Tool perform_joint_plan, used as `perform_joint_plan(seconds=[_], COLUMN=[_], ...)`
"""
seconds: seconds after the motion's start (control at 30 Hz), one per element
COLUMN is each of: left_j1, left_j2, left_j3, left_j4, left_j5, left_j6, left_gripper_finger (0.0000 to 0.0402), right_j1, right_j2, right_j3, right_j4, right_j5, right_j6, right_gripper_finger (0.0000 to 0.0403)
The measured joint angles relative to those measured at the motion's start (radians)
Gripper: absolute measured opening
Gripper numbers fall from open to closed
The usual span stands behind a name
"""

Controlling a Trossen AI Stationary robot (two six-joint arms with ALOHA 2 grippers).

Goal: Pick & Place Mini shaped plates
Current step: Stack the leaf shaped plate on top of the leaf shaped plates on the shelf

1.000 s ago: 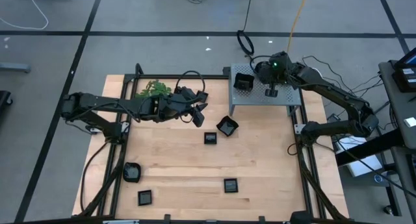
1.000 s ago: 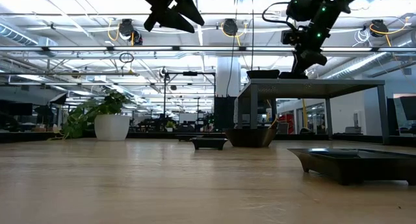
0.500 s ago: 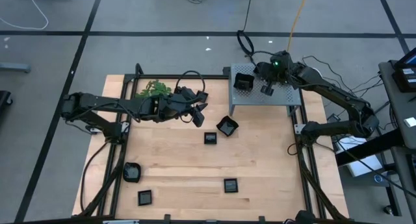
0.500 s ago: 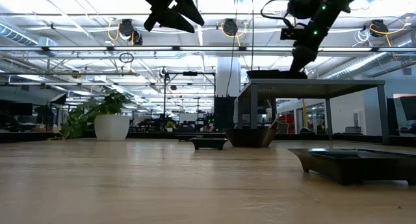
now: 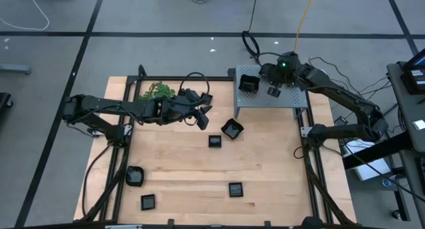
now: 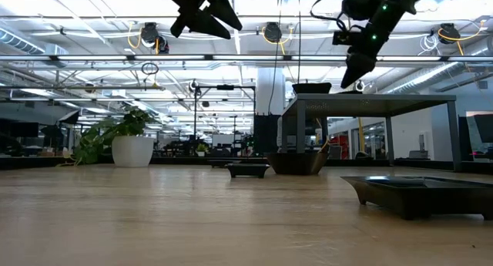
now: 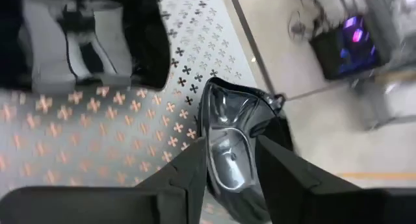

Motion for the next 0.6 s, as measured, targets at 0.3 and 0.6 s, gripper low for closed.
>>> perform_joint_plan(seconds=[0.3, 0.6], left_j1=[-0.002, -0.002], left_j2=[0.000, 0.000], left_j3=[0.000, 0.000], left_j4=[0.000, 0.000], left_j5=[0.000, 0.000], left_j6=[0.000, 0.001], left_gripper_finger=[0.0163, 0.0164], right_j1=[0.000, 0.000], right_j2=[0.000, 0.065], right_j3=[0.000, -0.001], right_j4=[-0.025, -0.036], right_j5=[0.002, 0.003], right_j6=[-0.236, -0.207], right_gripper_finger=[0.0116, 0.0127])
